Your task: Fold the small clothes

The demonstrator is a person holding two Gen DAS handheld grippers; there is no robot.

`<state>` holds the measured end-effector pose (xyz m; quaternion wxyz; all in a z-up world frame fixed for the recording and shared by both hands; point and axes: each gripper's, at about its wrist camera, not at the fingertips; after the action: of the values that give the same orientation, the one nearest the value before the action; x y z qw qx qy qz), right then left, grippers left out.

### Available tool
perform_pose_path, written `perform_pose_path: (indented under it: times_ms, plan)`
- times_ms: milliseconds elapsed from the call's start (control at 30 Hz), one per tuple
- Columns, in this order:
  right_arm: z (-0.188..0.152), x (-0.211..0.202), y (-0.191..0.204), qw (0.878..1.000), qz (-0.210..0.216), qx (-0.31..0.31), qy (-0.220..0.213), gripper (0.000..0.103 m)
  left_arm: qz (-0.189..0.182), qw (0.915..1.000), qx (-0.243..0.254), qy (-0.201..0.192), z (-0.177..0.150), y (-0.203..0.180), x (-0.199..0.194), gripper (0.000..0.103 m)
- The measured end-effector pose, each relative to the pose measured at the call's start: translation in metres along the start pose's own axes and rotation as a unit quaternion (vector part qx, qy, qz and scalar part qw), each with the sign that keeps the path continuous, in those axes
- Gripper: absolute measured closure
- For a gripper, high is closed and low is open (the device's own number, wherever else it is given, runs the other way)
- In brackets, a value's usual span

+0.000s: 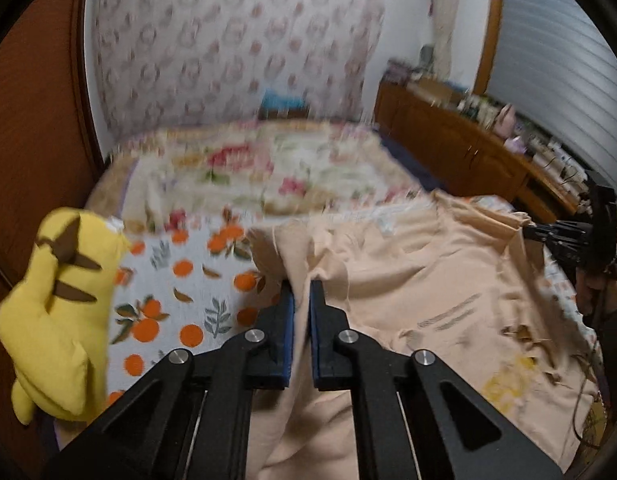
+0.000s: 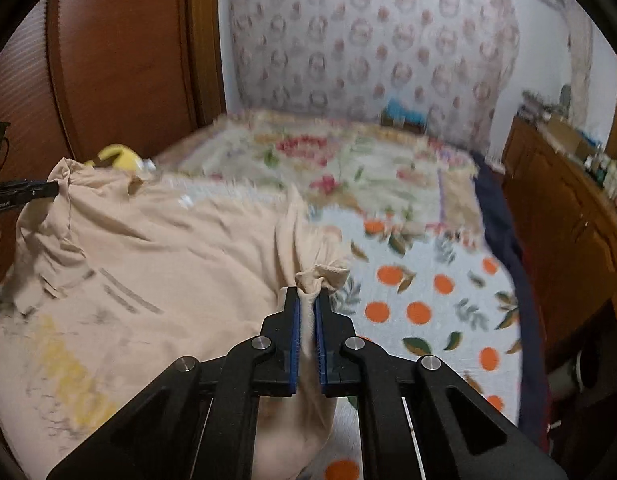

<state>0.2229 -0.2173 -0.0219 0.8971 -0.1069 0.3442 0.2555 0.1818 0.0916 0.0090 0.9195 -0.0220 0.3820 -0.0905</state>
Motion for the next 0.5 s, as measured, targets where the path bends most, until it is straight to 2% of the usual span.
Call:
perform_pose_path:
  times_ms: [233,367,500]
  plan:
    - [-0.038,-0.108,0.016,0.997,0.007,-0.005,-0.077,0.097,-0.010,0.9977,0.016,-0.066,-0.031,-0.021,-0.097,0.096]
    - [-0.079,-0.169,0.024,0.996,0.024,-0.012,-0.090,0.097,-0.009,0.9968,0.016,-0.077,-0.065,-0.022,-0.148,0.096]
    - [-0.124,-0.211,0.028,0.997,0.040,-0.012,-0.072,0.097,-0.004,0.9972,0.023,-0.072,-0.091,-0.022,-0.175,0.096]
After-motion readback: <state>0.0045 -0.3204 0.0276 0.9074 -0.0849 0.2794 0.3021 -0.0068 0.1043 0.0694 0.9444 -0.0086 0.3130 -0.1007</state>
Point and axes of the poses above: each gripper's, at about its wrist camera, not at the fingertips, and x roughly the way its jaws point, y to its left, z to its top, and after that the axes turned 4 degrees about y, right-handed
